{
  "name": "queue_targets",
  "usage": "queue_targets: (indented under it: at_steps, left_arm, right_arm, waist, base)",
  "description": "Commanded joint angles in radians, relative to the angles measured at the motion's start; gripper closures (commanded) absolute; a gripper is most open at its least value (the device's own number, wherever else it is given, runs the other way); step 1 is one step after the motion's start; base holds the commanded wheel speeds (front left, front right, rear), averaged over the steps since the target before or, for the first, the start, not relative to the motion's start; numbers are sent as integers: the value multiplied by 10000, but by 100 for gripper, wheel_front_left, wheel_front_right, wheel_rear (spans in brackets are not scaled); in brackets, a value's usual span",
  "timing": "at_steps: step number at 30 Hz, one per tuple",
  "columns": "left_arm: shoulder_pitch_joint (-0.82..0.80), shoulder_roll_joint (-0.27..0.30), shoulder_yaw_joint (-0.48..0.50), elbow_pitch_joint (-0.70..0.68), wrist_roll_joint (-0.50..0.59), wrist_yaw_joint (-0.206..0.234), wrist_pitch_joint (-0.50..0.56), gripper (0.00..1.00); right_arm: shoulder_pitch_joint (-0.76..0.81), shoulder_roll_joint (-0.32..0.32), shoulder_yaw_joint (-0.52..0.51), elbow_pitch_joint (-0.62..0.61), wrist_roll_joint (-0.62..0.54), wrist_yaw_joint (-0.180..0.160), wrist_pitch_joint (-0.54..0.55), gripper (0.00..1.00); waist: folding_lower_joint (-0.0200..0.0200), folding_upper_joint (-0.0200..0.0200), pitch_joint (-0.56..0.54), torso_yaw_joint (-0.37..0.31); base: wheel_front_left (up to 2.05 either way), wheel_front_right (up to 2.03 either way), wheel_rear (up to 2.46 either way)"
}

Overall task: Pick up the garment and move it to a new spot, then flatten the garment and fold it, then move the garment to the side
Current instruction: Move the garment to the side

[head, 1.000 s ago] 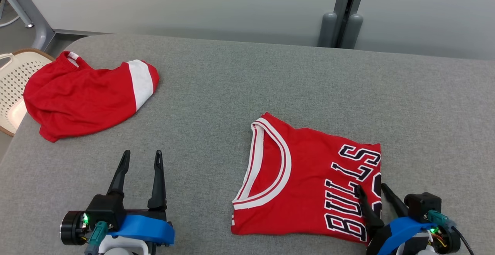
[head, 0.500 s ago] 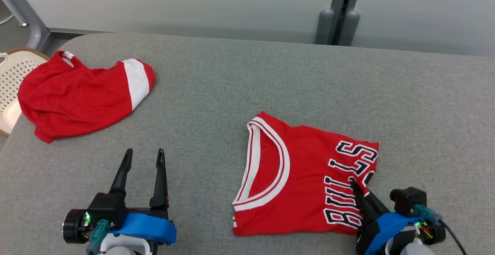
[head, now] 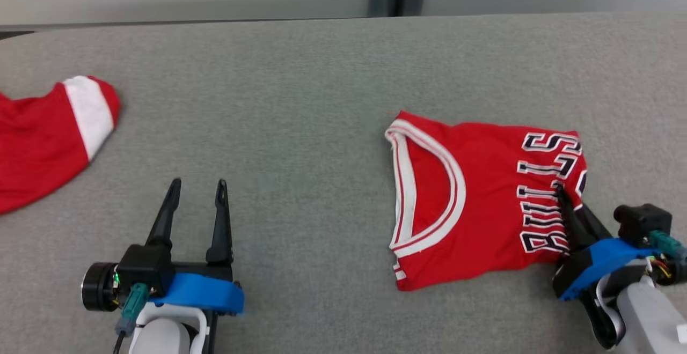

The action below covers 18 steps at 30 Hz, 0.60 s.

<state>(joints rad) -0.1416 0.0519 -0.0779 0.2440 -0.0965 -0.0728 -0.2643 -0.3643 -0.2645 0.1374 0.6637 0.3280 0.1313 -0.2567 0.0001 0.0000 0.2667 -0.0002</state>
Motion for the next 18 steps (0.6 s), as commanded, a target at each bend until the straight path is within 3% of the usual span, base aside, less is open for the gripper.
queue_targets:
  at_steps: [1,10,18]
  left_arm:
    - [-199,3,-6,-55,55,-57,0,0]
    - [-852,272,59,-199,305,-75,0,0]
    - [-1143,422,144,-290,383,-113,0,0]
  right_arm:
    - [-92,-85,-110,-18,53,-9,-51,100]
    - [147,103,-691,-288,116,-9,-90,100]
    - [40,241,-866,-788,-184,-6,-93,100]
  waist:
    - [-1,0,75,-151]
    - [-1,0,820,-1397]
    - [-1,0,1041,-1518]
  base:
    - [0,0,0]
    - [0,0,0]
    - [0,0,0]
